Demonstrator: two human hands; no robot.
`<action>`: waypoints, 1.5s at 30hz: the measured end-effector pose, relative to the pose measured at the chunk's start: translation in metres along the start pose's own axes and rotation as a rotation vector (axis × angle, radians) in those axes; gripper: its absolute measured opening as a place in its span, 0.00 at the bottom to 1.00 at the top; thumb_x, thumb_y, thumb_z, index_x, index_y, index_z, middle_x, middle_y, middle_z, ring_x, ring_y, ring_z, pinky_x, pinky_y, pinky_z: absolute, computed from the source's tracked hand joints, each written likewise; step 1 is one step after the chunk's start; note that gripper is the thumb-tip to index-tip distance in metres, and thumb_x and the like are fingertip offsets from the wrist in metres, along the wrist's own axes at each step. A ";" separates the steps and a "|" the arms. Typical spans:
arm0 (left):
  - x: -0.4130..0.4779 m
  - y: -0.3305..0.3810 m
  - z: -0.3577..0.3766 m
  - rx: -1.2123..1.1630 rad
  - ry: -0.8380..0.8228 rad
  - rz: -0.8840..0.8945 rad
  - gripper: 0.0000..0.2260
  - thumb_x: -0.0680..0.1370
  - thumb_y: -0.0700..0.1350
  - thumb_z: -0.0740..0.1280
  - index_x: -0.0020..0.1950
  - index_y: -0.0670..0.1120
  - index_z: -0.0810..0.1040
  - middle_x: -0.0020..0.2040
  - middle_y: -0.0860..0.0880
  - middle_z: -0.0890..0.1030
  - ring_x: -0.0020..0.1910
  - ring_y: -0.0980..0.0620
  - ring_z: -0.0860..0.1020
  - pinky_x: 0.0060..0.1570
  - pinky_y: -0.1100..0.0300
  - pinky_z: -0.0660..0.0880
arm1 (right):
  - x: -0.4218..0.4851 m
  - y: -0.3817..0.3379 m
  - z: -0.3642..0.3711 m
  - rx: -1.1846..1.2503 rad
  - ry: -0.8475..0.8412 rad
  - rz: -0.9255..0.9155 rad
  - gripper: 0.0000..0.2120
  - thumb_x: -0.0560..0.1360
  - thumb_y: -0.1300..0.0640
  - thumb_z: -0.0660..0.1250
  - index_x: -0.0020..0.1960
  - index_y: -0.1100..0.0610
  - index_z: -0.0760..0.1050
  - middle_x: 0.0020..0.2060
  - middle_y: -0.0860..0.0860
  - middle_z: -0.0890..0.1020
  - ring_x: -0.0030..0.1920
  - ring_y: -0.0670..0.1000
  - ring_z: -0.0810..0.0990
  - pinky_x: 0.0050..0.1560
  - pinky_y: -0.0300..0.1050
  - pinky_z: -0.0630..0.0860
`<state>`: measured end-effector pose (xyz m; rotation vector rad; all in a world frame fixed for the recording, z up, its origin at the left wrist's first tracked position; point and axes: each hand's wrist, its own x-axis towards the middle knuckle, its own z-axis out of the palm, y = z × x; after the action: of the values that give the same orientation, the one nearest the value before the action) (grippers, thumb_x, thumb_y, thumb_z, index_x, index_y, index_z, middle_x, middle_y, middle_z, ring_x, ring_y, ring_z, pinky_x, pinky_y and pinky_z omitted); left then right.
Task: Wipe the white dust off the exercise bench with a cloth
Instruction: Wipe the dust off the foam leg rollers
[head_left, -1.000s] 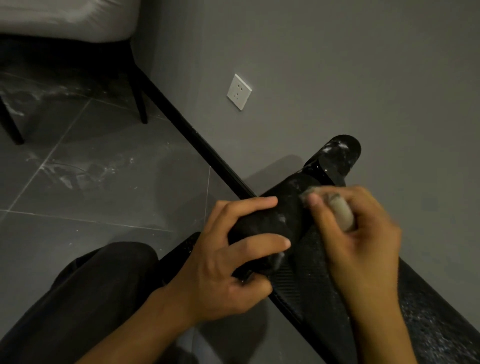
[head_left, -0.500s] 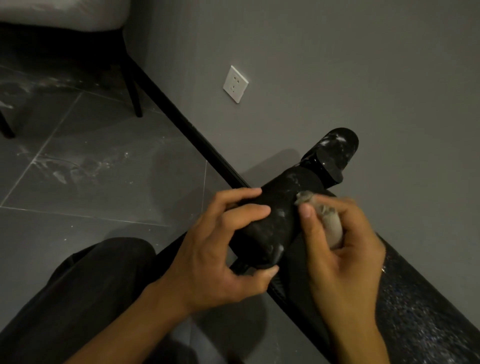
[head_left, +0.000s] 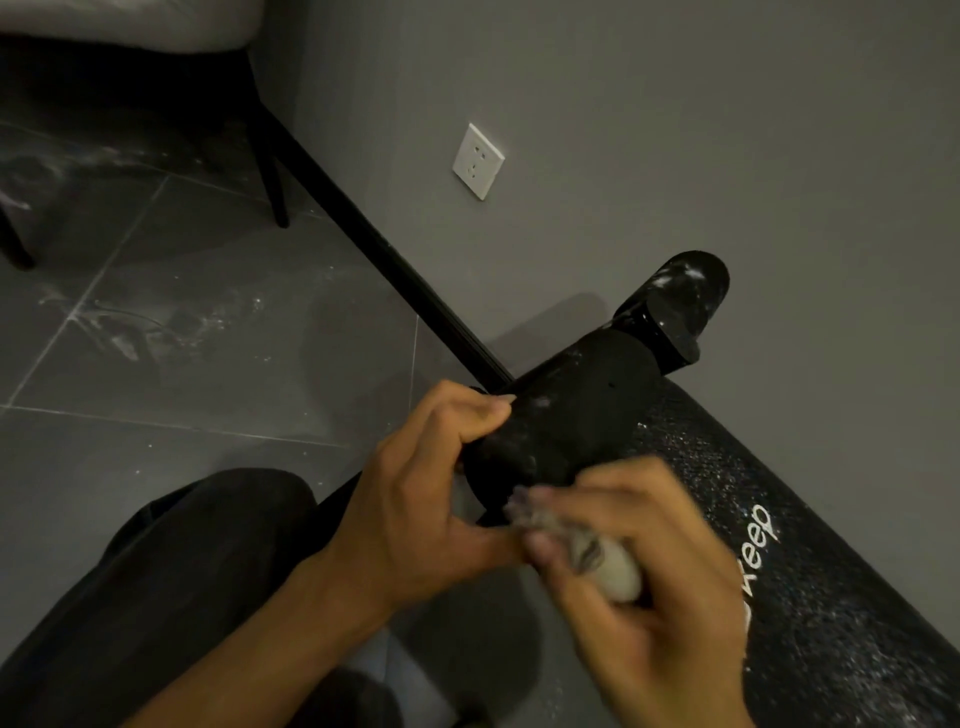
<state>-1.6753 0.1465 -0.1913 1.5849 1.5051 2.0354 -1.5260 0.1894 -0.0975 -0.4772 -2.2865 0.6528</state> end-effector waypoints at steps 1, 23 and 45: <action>0.001 -0.001 -0.001 0.007 -0.014 0.013 0.32 0.75 0.67 0.71 0.65 0.45 0.70 0.62 0.50 0.76 0.62 0.55 0.79 0.57 0.62 0.77 | 0.001 0.001 -0.001 -0.006 0.036 0.012 0.06 0.74 0.58 0.72 0.51 0.58 0.82 0.45 0.52 0.80 0.45 0.47 0.80 0.42 0.37 0.74; -0.001 -0.001 0.000 0.024 0.019 0.100 0.31 0.71 0.49 0.82 0.68 0.44 0.72 0.65 0.39 0.76 0.66 0.50 0.78 0.61 0.62 0.77 | -0.013 0.010 0.008 -0.125 0.150 -0.125 0.06 0.74 0.60 0.72 0.50 0.58 0.78 0.46 0.53 0.78 0.46 0.44 0.80 0.45 0.34 0.74; 0.000 -0.011 -0.004 0.075 -0.115 0.177 0.30 0.73 0.41 0.79 0.70 0.55 0.71 0.71 0.42 0.66 0.64 0.50 0.75 0.61 0.58 0.77 | 0.008 0.018 0.009 -0.111 0.309 0.048 0.04 0.79 0.55 0.67 0.47 0.56 0.77 0.44 0.51 0.79 0.44 0.45 0.79 0.43 0.38 0.74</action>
<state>-1.6833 0.1495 -0.1989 1.8911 1.4645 1.9562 -1.5348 0.2050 -0.1095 -0.6411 -2.0298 0.4421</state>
